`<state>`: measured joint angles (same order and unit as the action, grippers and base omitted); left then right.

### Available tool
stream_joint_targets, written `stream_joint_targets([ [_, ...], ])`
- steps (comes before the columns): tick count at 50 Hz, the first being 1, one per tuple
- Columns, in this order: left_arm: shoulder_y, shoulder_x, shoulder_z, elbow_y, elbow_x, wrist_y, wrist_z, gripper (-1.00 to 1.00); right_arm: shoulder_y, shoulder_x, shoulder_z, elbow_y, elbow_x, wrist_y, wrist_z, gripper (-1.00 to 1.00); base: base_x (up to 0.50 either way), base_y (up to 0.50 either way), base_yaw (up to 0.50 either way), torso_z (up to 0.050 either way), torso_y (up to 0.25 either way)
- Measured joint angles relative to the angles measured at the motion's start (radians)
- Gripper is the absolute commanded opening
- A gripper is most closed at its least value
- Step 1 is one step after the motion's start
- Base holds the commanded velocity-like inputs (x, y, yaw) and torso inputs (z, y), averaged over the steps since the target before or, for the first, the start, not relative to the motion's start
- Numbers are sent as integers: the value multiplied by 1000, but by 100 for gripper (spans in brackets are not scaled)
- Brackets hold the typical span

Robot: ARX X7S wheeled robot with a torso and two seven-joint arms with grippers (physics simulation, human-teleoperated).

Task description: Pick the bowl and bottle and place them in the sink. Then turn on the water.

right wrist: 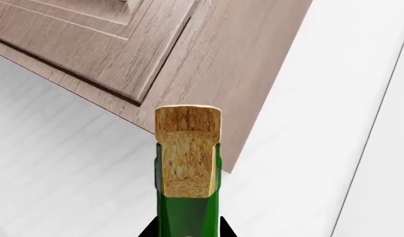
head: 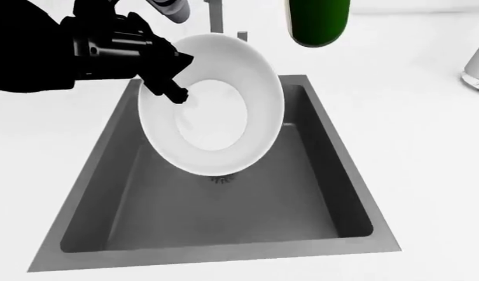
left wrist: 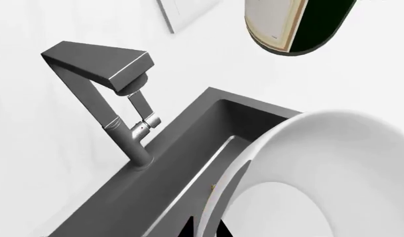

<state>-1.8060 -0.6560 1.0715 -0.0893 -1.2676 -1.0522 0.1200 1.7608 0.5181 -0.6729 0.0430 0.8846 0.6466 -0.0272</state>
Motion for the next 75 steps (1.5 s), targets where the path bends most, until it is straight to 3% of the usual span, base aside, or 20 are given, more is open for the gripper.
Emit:
stream_joint_targets([
  [23, -3, -4, -5, 8, -3, 1, -4, -100, 6, -2, 0, 0, 1, 2, -5, -100, 4, 65, 0, 0, 1],
  [36, -2, -7, -6, 13, -7, 2, -4, -100, 2, 1, 2, -8, 11, 2, -14, -100, 41, 417, 0, 0, 2],
  [75, 1, -16, -1, 12, 3, 3, 4, -100, 3, 5, -2, -21, 10, 1, -24, -100, 0, 0, 0, 0, 1],
])
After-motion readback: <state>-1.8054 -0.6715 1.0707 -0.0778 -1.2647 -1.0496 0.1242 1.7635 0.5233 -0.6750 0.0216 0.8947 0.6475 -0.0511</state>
